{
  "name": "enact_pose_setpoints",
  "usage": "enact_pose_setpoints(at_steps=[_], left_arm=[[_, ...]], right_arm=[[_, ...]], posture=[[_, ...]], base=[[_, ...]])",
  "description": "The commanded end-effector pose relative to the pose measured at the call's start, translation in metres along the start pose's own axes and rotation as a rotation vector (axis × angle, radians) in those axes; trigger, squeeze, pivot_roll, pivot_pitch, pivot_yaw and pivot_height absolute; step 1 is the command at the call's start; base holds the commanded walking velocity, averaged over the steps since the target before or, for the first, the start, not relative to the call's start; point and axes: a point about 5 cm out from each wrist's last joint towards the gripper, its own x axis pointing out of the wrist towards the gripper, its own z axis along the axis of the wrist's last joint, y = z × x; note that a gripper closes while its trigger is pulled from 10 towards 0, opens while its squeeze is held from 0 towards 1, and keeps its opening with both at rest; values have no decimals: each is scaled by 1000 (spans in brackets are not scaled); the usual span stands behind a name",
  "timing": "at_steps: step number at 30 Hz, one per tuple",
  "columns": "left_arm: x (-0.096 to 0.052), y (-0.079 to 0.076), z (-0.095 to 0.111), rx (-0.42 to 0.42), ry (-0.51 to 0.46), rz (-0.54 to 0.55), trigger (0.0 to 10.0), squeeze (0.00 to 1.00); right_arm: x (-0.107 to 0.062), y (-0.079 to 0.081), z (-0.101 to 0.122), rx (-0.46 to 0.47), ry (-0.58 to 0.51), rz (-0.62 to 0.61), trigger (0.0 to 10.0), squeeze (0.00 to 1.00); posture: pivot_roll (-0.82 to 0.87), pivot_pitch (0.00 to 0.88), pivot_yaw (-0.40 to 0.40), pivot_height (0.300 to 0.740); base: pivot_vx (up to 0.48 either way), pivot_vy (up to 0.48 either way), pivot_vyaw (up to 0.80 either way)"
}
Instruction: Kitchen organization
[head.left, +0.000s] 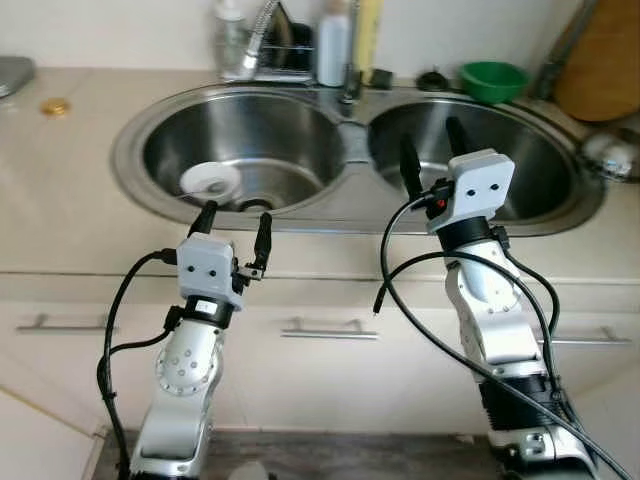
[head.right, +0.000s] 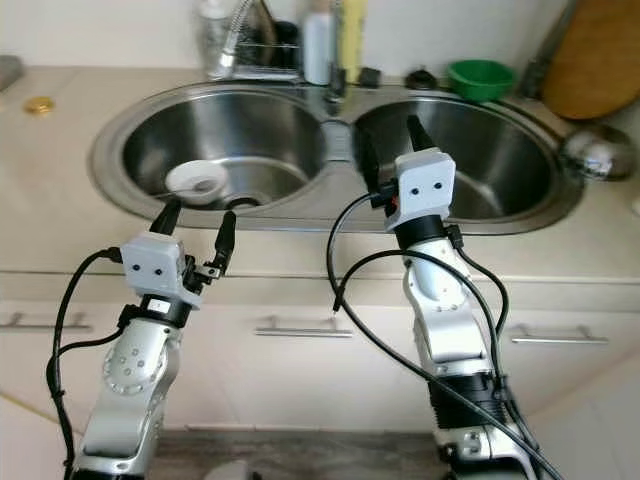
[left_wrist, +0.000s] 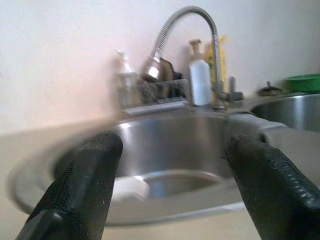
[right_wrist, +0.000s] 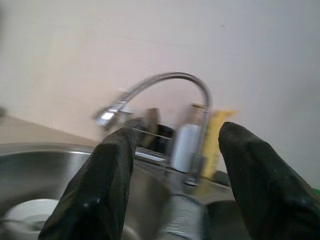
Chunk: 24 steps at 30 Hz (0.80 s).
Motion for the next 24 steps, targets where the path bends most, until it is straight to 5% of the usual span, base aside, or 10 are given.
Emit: enact_pose_setpoints(at_steps=[1,11,24], left_arm=[[1,-5,4,-17,-16,-15,10000,0],[0,-3,4,-8,-16,-14,10000,0],[-2,-4,5,2,-34,-2,10000,0]], right_arm=[[-2,-8,1,-33,7,-16,10000,0],[-10,-13,1,-75,46,-45,10000,0],[-20,-19,2,-132,50,-67,10000,0]], posture=[[42,26,-29,740],[33,32,-29,740],[30,24,-38,740]], base=[[0,480,0],[0,469,0],[0,0,-765]])
